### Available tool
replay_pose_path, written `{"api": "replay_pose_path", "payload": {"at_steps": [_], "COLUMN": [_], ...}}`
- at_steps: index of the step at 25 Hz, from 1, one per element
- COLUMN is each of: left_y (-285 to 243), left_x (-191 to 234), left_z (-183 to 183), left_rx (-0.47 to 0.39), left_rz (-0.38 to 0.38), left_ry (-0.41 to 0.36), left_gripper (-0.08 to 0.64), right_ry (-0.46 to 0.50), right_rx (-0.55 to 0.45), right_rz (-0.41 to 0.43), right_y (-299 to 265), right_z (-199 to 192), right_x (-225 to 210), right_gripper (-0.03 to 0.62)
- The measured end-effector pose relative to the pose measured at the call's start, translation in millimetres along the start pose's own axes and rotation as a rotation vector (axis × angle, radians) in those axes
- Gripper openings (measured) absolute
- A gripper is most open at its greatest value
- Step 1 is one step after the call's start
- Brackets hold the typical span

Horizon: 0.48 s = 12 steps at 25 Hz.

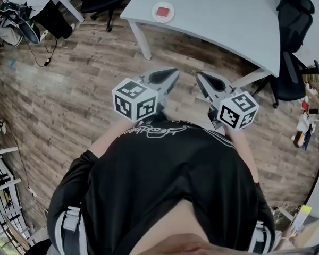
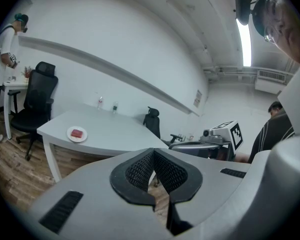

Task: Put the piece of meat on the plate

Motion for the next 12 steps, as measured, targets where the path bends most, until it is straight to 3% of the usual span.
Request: {"api": "replay_pose_path", "payload": {"at_steps": [12], "left_y": [-7], "left_x": [-7], "left_z": [-4], "left_rx": [0.006], "left_rz": [-0.019], "left_ry": [-0.001], "left_gripper": [0.008], "right_ry": [0.002], "right_rx": [0.000], "right_rz": [-0.020], "right_y": [11], "right_z": [-6], "right_x": [-1], "right_gripper": [0.009]}}
Point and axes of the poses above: the fingertips, and each gripper's own axes: y backward along the fingers, x to its left, z out of its top, the point moved 8 cm from there along y, backward along the fingers, and after that the axes turned 2 degrees about y, right-handed, at the moved point
